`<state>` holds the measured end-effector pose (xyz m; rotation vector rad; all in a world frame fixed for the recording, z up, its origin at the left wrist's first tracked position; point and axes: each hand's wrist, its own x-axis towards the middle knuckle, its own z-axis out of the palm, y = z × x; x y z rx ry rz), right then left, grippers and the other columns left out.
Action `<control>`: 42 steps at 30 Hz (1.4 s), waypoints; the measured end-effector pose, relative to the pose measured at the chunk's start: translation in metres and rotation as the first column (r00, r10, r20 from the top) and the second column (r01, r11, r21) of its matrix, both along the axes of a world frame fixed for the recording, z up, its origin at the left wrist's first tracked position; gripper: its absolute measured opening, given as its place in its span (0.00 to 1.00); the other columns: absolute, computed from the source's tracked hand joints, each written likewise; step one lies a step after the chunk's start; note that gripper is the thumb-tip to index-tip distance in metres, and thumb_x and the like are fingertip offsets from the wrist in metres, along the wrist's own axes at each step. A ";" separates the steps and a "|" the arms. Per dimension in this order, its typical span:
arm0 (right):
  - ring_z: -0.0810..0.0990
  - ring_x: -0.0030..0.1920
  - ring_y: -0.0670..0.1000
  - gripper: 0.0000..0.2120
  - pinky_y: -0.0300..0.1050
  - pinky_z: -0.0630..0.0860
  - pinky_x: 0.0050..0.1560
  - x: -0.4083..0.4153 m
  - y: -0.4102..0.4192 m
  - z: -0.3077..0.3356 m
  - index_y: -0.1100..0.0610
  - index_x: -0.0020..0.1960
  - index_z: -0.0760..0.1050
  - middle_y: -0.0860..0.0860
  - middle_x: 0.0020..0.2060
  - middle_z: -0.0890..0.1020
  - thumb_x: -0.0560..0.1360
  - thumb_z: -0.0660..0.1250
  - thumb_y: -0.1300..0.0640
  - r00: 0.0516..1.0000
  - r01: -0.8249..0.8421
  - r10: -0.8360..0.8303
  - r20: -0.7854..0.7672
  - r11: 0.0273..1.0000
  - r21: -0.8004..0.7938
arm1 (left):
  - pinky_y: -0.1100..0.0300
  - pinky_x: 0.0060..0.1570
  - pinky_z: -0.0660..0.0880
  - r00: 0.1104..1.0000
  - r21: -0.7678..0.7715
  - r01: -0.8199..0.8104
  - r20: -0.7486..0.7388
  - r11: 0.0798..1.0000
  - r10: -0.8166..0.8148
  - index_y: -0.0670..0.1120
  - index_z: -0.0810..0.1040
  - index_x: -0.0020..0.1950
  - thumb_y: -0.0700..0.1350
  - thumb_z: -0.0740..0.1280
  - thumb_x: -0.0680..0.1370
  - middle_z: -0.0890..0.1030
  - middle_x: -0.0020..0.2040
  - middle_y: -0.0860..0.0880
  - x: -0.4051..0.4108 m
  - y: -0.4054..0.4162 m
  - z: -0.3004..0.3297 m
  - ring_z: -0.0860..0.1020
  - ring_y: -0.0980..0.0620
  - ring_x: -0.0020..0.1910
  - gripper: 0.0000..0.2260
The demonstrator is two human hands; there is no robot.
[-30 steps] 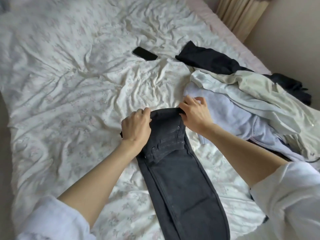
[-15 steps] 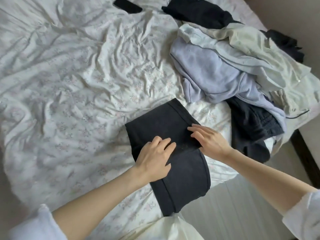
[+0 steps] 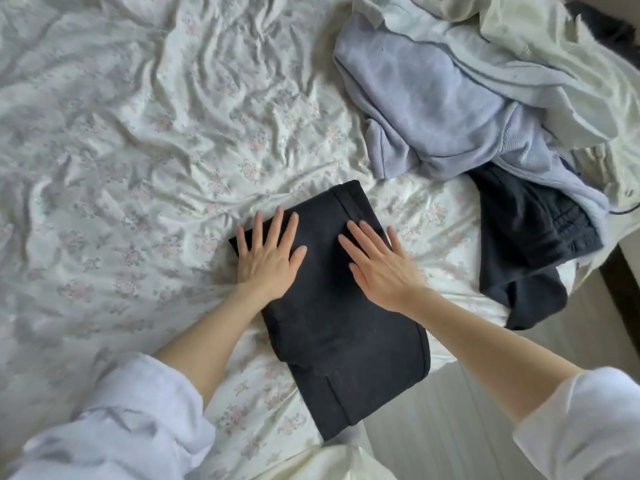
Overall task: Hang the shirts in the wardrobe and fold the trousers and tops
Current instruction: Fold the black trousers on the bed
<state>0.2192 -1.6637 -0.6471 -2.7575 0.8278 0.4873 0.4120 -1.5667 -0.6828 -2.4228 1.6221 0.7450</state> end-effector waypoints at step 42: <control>0.80 0.45 0.57 0.16 0.49 0.66 0.48 0.043 -0.032 0.129 0.63 0.42 0.75 0.53 0.43 0.81 0.55 0.72 0.67 0.852 0.212 -0.083 0.517 0.957 -0.197 | 0.51 0.43 0.73 0.987 -0.502 0.162 0.065 0.849 -0.150 0.41 0.75 0.47 0.44 0.76 0.63 0.78 0.48 0.45 0.030 -0.004 0.189 0.78 0.42 0.42 0.17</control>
